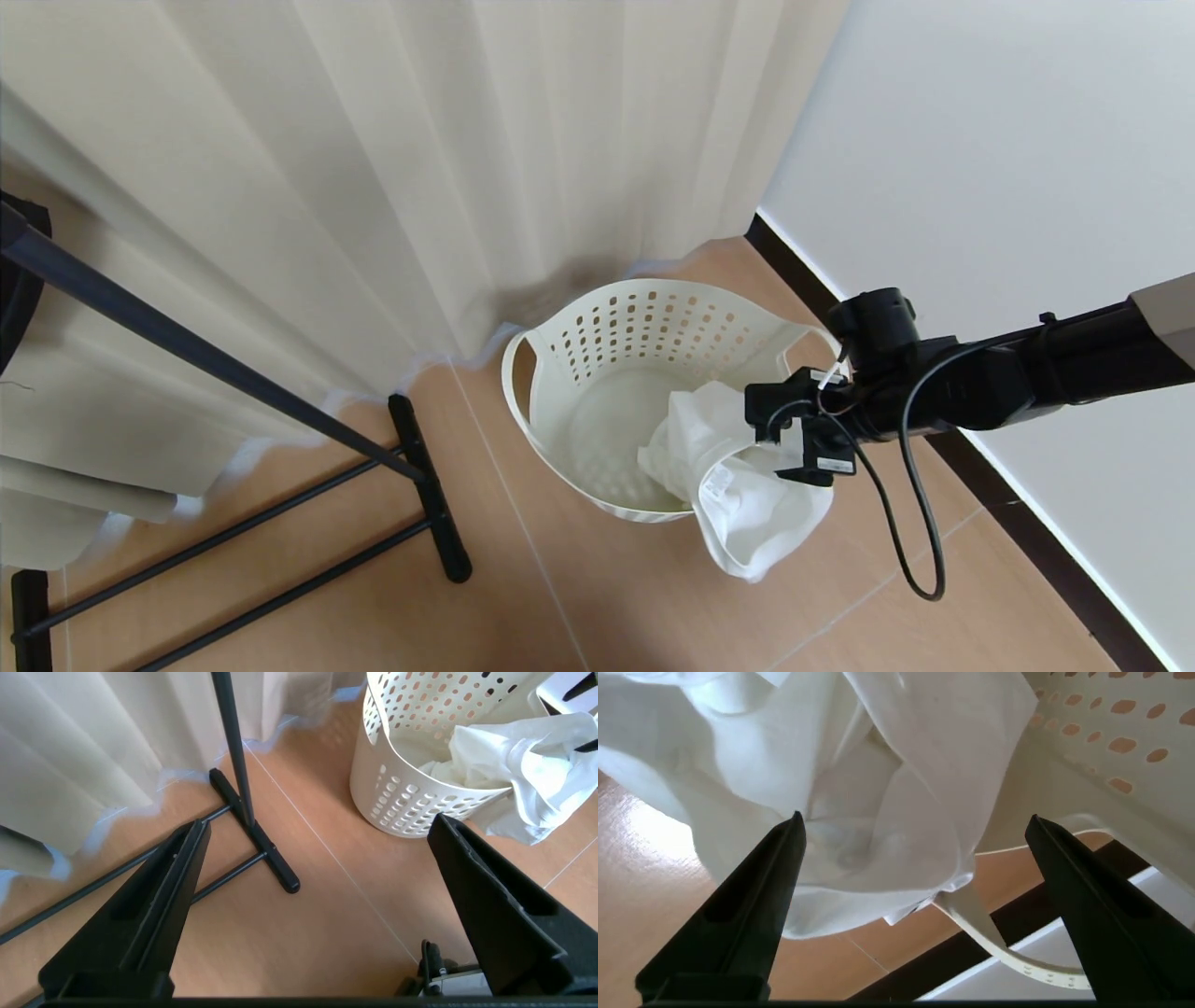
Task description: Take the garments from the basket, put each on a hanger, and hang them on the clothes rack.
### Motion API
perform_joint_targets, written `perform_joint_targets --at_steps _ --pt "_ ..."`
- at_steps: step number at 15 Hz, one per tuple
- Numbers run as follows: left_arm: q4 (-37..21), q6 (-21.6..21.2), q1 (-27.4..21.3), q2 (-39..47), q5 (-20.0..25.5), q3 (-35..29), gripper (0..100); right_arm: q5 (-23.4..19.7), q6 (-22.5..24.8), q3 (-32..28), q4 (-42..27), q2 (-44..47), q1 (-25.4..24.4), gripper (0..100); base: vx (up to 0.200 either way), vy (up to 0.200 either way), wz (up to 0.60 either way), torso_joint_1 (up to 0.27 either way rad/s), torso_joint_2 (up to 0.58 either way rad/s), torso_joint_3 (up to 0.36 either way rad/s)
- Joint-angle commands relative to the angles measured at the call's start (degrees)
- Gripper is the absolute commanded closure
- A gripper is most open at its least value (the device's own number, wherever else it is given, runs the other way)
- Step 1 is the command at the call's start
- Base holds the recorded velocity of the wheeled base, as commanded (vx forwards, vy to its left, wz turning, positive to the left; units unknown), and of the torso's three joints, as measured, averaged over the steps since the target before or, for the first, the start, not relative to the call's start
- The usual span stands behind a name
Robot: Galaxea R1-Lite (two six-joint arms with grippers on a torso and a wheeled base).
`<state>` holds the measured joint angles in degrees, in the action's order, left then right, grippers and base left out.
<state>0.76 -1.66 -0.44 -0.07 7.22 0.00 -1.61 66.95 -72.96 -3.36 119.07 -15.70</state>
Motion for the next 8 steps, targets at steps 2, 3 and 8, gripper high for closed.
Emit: perform_joint_targets --at_steps 2,3,8 --pt "0.04 -0.01 0.0 0.07 -0.01 0.0 0 0.03 -0.86 -2.89 0.02 2.93 0.06 0 0.0 0.0 0.0 0.0 0.0 0.0" --pt "0.04 -0.01 0.0 0.07 -0.01 0.0 0 0.47 -1.21 -3.77 0.02 3.45 0.06 0 0.0 0.0 0.0 0.0 0.0 0.0" --pt "0.04 -0.01 0.0 0.07 -0.01 0.0 0 2.05 -2.53 -7.02 0.02 5.04 0.06 0 0.0 0.0 0.0 0.0 0.0 0.0"
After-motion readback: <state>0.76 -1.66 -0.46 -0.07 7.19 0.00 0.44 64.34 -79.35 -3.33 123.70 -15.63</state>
